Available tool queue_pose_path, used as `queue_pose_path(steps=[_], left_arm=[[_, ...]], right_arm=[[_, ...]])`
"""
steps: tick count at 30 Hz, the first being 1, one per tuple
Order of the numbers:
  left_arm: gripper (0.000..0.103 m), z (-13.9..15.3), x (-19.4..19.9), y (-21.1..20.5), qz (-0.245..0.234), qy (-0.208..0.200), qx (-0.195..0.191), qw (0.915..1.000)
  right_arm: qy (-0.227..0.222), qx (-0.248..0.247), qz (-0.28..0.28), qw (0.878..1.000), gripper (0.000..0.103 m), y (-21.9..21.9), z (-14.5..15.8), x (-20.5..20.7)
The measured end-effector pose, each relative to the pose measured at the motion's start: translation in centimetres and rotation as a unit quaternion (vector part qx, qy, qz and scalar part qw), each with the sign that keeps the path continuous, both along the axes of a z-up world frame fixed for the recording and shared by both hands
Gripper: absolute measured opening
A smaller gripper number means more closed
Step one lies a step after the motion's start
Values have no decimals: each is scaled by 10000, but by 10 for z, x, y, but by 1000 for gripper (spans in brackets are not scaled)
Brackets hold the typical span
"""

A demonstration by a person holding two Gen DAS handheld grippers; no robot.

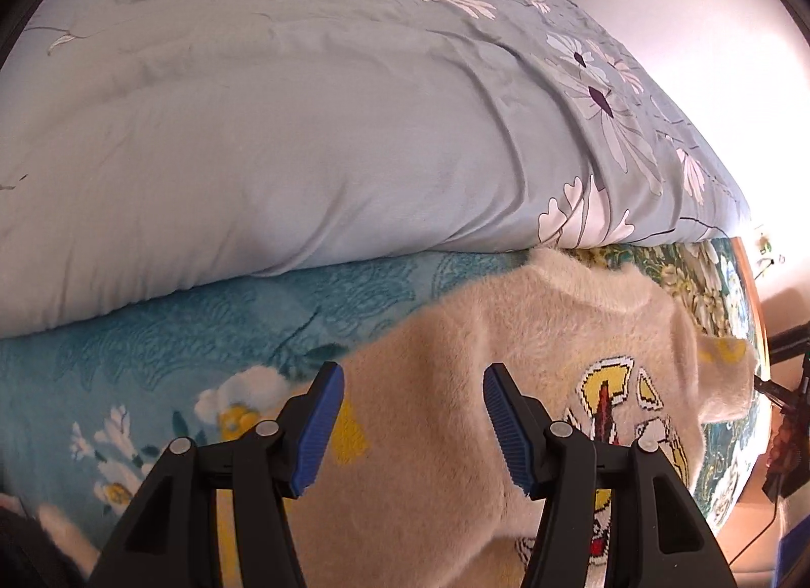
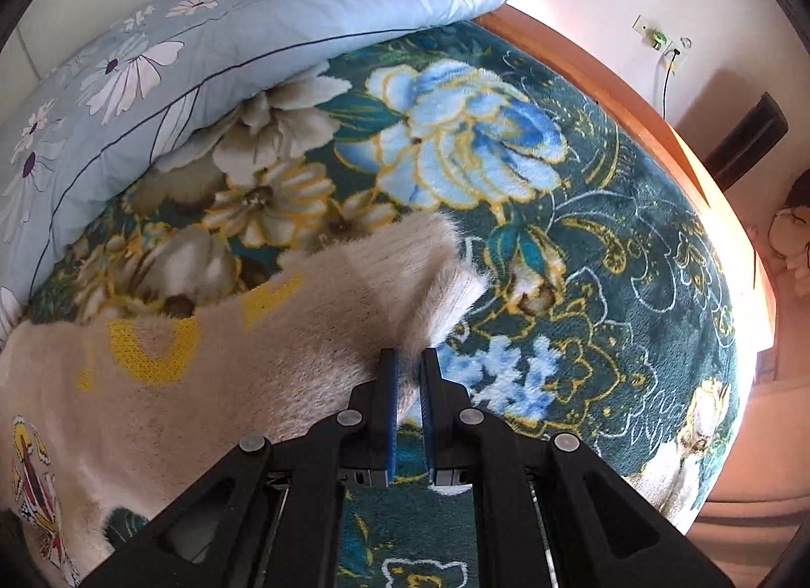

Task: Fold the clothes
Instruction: 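Grasp the sweater hem with both tools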

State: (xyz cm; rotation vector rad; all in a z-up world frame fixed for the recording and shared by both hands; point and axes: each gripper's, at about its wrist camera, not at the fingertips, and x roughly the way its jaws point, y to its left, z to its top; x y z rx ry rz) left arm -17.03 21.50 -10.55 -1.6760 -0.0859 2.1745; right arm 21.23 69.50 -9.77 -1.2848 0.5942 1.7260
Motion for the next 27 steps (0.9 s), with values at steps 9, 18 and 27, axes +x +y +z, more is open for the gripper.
queue_pose_path(steps=[9,18,27], left_arm=[[62,-27,-24,22,-704,-140,-180,9973],[63,-39,-43,44,-1348,-565,-7,9893],[67,-50,-53,51,-1925,-998,54,9762]], right_arm=[[-244,481,261,9982,42,-25,44,16],[964,-517,2202,9693,55,-74,35,-96],[527,-1446,3688,9167,56,-108,-43,-221]])
